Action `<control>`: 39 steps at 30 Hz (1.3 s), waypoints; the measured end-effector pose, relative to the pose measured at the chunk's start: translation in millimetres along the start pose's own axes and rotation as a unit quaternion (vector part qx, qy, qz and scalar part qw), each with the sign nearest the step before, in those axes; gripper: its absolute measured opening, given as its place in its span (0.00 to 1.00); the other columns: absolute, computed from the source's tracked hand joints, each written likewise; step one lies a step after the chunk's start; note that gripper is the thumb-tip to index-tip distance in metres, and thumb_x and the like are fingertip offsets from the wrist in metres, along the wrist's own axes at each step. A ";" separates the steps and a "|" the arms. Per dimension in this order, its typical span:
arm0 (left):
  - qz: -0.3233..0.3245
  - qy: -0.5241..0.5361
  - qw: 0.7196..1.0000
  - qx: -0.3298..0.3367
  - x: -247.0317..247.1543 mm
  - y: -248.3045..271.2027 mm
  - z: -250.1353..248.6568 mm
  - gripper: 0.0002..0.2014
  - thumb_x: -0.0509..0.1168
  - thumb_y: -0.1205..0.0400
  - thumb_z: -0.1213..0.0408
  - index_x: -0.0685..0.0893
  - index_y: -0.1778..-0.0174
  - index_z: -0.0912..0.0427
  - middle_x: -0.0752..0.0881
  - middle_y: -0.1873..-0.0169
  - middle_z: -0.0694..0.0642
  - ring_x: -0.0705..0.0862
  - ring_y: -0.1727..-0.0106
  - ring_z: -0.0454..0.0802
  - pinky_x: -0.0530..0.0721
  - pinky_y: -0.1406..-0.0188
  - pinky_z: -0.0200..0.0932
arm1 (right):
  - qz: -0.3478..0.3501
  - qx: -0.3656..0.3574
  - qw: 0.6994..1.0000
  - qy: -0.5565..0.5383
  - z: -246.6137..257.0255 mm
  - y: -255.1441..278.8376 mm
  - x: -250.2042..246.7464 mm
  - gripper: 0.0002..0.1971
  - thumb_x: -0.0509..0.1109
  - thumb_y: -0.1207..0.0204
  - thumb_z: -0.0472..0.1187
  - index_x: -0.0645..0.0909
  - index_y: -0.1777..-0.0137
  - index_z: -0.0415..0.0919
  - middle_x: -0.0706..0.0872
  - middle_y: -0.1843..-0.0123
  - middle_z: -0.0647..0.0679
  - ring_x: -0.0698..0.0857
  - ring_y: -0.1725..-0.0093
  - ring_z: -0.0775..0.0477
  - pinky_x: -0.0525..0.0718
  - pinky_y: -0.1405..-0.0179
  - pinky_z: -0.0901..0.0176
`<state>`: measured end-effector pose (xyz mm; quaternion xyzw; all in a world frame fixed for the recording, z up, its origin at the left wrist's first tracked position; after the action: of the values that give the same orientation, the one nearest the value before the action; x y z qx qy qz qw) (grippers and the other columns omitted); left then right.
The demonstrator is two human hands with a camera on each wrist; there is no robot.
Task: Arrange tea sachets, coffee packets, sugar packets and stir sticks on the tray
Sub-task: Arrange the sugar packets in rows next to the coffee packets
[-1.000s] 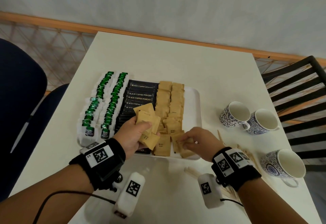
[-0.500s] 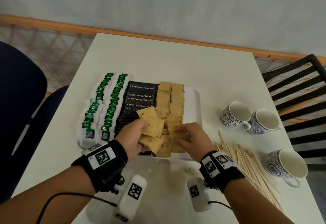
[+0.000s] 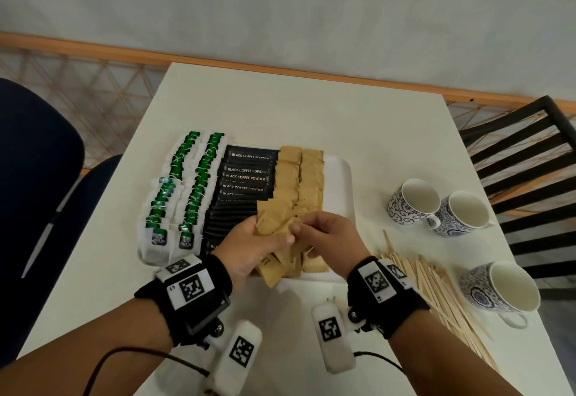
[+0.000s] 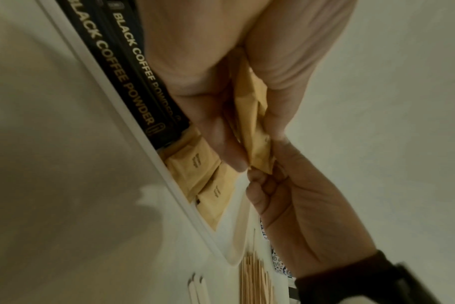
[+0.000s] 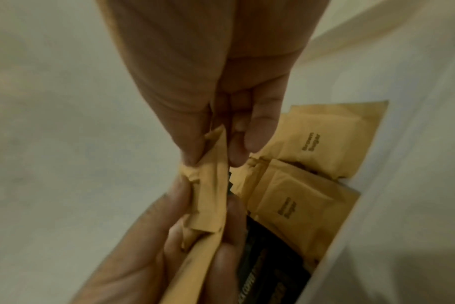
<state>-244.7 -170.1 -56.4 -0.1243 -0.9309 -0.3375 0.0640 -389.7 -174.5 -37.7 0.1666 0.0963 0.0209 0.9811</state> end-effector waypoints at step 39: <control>-0.044 0.040 0.998 -0.024 -9.1 0.3 3.0 0.07 0.62 0.16 0.66 0.81 0.46 0.52 0.87 0.51 0.60 0.87 0.56 0.56 0.86 0.62 0.51 | 0.073 -0.002 0.992 0.105 -15.1 10.0 -4.2 0.22 0.75 0.27 0.35 0.81 0.38 0.59 0.86 0.55 0.55 0.85 0.56 0.55 0.84 0.47 0.62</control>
<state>-236.0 -169.6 -60.3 -0.0713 -0.9237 -0.3671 0.0837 -396.8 -160.6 -47.7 0.1684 0.1861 0.1101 0.9617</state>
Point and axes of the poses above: each hand's wrist, its own y-axis away from the middle knuckle, its own x-axis out of the palm, z = x × y, the point moved 8 cm from there along -y, towards the middle knuckle
